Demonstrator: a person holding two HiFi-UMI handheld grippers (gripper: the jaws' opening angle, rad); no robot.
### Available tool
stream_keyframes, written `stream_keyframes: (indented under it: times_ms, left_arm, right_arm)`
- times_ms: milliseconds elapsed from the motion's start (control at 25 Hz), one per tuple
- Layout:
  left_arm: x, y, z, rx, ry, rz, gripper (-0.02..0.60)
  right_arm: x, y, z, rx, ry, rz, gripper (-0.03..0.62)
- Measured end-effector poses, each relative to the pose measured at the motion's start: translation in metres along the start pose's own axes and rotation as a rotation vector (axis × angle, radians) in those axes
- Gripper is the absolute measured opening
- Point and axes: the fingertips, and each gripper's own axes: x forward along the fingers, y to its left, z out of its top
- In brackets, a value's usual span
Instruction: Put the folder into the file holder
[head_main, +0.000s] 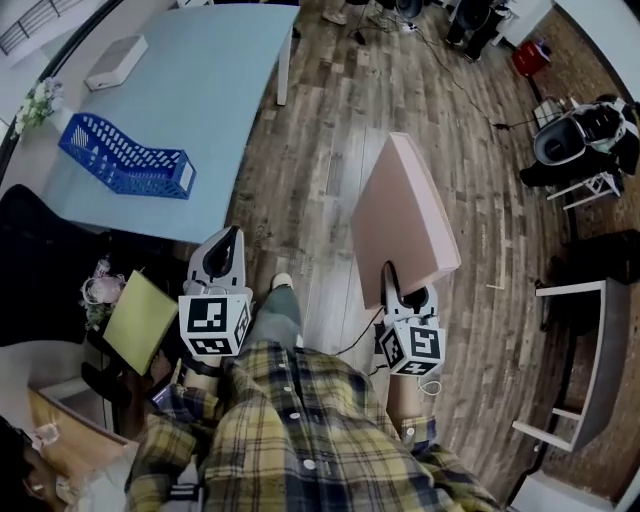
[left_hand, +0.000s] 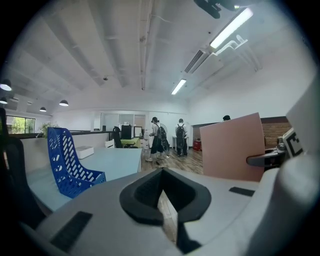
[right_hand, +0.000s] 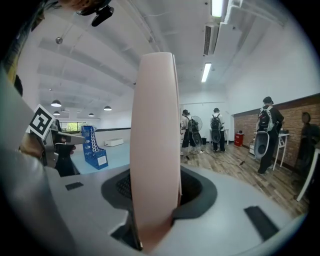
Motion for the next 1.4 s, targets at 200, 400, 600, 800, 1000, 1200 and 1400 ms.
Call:
stream_keyframes:
  times_ms: [200,400,600,800,1000,1200,1400]
  left_arm:
    - [0.036,0.033,0.016,-0.015,-0.003,0.052,-0.009]
    - [0.066,0.058,0.024,-0.029,-0.001,0.09,-0.009]
    - [0.095,0.081,0.029,-0.047,0.006,0.115,-0.009]
    - [0.113,0.102,0.035,-0.048,0.004,0.142,-0.009]
    - [0.114,0.131,0.037,-0.063,-0.008,0.208,-0.009]
    - [0.103,0.16,0.033,-0.084,-0.01,0.285,-0.009]
    - [0.082,0.187,0.029,-0.118,-0.013,0.42,-0.009]
  right_arm:
    - [0.062,0.005,0.02,-0.014,0.002,0.05,0.169]
    - [0.113,0.008,0.038,-0.026,-0.01,0.091,0.169]
    - [0.159,0.016,0.049,-0.03,-0.001,0.126,0.169]
    - [0.195,0.024,0.06,-0.028,-0.012,0.154,0.169]
    - [0.229,0.051,0.077,-0.049,-0.032,0.231,0.167]
    - [0.258,0.087,0.094,-0.071,-0.05,0.328,0.167]
    - [0.29,0.123,0.113,-0.094,-0.068,0.461,0.168]
